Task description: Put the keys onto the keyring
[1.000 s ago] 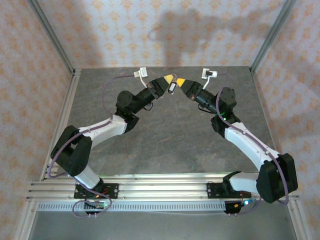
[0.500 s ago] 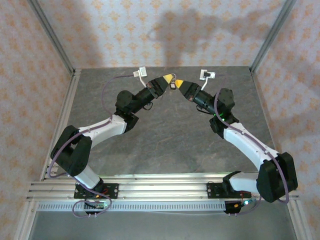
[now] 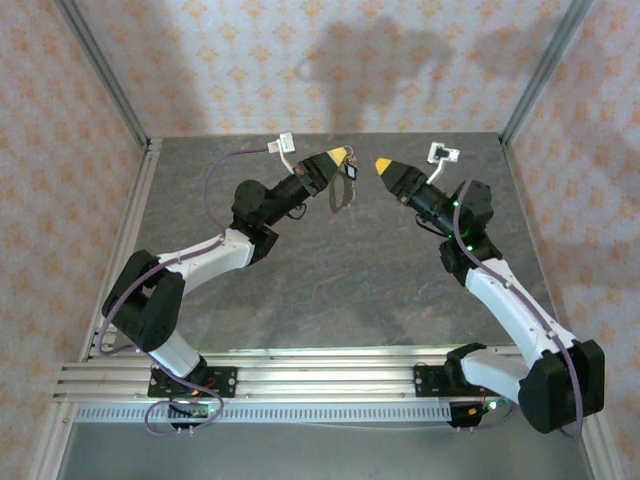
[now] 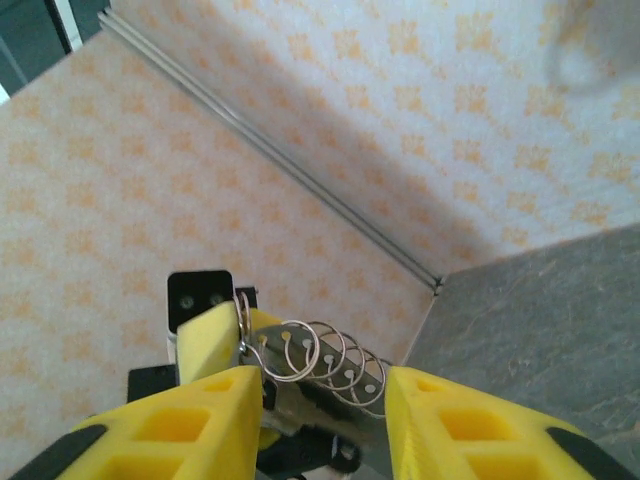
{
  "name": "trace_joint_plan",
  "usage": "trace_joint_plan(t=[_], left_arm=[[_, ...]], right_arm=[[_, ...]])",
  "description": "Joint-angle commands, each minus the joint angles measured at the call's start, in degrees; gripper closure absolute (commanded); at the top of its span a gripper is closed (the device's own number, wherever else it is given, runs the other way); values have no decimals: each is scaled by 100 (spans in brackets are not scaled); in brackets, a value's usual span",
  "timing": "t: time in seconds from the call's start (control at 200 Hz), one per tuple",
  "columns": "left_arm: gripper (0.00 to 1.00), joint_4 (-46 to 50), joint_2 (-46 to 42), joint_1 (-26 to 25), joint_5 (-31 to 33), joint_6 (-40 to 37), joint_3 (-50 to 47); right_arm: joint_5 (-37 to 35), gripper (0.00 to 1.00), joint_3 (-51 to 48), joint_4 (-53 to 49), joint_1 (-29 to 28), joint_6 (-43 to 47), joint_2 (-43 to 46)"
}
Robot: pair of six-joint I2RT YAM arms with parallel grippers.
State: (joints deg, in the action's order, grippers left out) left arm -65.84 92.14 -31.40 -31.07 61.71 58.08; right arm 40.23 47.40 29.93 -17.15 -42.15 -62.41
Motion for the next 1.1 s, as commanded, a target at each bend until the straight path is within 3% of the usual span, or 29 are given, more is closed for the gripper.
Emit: trace_joint_plan(t=[0.0, 0.12, 0.465, 1.096], left_arm=[[100, -241, -75, -7, 13, 36, 219], [100, -152, -97, -4, 47, 34, 232], [100, -60, -98, -24, 110, 43, 221], [100, -88, -25, -30, 119, 58, 221]], right_arm=[[28, 57, 149, 157, -13, -72, -24], [127, 53, 313, 611, -60, -354, -291], [81, 52, 806, 801, -560, -294, -854], [38, 62, 815, 915, -733, -267, -1045]])
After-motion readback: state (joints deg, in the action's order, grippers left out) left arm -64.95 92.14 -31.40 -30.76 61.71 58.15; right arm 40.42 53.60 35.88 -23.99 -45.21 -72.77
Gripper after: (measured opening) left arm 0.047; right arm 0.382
